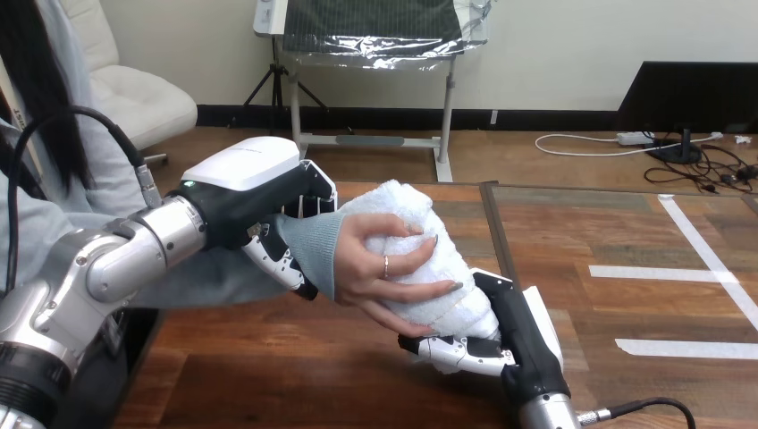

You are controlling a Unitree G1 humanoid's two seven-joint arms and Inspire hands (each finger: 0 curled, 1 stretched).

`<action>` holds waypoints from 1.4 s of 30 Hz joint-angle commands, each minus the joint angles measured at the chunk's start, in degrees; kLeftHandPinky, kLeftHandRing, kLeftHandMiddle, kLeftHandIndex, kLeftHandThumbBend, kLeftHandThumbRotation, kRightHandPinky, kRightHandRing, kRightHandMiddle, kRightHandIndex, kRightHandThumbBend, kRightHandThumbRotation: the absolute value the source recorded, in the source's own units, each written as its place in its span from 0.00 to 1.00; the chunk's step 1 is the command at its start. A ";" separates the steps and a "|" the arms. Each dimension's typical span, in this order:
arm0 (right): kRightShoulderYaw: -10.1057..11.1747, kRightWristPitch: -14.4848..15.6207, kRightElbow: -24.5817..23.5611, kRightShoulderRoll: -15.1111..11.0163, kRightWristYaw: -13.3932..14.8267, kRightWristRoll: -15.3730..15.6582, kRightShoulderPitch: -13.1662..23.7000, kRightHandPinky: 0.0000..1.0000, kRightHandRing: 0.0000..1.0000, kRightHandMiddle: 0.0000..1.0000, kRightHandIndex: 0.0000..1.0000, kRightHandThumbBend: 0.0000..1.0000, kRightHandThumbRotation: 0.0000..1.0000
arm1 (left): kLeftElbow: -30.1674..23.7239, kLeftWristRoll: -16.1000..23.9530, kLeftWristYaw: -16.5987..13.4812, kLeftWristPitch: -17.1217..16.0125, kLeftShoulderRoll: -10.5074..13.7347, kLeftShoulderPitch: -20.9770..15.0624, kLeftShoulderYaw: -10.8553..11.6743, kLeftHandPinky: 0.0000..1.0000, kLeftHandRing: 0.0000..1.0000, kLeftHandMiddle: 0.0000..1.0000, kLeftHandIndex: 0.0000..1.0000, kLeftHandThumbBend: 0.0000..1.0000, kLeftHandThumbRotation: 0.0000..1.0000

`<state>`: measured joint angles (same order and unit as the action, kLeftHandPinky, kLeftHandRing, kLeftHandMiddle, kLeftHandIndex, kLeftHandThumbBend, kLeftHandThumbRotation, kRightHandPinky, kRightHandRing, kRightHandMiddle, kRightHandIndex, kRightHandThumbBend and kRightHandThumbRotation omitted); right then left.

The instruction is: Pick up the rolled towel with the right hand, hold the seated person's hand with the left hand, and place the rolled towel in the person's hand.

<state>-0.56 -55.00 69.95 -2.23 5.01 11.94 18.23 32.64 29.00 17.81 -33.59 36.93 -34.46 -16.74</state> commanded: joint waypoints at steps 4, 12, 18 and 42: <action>-2.57 -2.29 -2.65 1.04 -0.09 1.99 3.80 0.37 0.42 0.48 0.49 0.77 0.00 | -4.04 -0.10 -3.09 -0.84 -1.82 -3.03 1.45 0.33 0.39 0.45 0.45 0.87 0.00; -2.99 -0.52 -2.51 0.47 -0.53 2.32 4.10 0.54 0.58 0.60 0.60 0.81 0.00 | -4.63 0.54 -3.89 -0.90 -1.62 -2.47 1.59 0.40 0.46 0.52 0.54 0.92 0.04; -4.80 2.60 -3.01 -0.97 1.63 5.34 4.47 0.66 0.70 0.70 0.71 0.83 0.00 | -5.01 0.37 -3.92 -0.65 -1.42 -1.99 1.59 0.46 0.52 0.57 0.61 0.96 0.10; -7.05 9.98 -5.08 -3.06 -0.16 6.05 4.77 0.95 0.94 0.93 0.97 0.90 0.29 | -4.87 -0.21 -3.99 -1.62 -0.45 -0.14 1.41 0.62 0.70 0.76 0.85 1.00 0.31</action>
<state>-6.17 -45.59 67.00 -5.04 5.96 17.37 19.20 30.73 29.86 15.27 -33.80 37.20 -33.38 -16.74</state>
